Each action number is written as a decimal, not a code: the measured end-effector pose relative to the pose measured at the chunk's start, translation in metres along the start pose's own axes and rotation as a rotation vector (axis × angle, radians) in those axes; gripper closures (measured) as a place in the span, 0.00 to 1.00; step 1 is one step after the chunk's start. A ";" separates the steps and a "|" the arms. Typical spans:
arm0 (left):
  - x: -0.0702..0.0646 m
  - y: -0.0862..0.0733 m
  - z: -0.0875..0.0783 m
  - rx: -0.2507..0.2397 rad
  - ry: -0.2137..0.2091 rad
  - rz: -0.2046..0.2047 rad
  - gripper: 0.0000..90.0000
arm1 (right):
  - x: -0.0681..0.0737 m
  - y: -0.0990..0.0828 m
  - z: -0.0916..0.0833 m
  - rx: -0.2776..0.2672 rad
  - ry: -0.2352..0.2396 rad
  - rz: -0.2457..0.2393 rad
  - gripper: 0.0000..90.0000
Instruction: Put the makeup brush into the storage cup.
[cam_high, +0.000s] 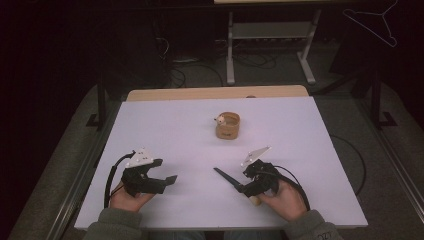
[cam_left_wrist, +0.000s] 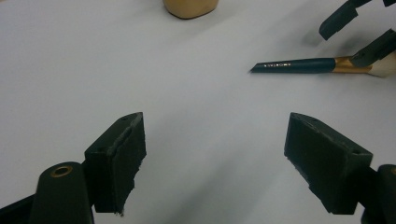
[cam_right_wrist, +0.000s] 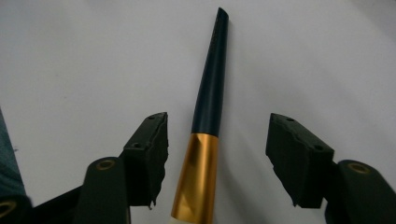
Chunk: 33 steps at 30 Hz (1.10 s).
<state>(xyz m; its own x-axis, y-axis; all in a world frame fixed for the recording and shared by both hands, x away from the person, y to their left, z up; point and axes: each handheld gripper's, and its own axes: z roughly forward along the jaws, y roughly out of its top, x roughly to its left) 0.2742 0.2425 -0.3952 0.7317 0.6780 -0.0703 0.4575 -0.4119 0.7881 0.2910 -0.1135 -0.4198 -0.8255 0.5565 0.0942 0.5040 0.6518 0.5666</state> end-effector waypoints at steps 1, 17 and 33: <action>0.000 0.000 0.000 0.003 0.000 0.004 0.22 | 0.001 0.000 0.001 0.003 0.004 0.004 0.46; -0.001 0.000 0.002 0.007 -0.005 0.003 0.22 | 0.005 -0.003 0.013 0.055 -0.006 0.011 0.64; -0.002 0.002 0.002 0.007 -0.016 0.009 0.22 | 0.014 0.000 0.014 0.076 -0.062 -0.010 0.80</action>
<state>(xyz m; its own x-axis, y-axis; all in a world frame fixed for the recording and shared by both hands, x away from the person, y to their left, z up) 0.2743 0.2393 -0.3950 0.7436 0.6646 -0.0728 0.4541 -0.4221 0.7847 0.2830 -0.0984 -0.4302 -0.8147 0.5787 0.0367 0.5153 0.6935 0.5035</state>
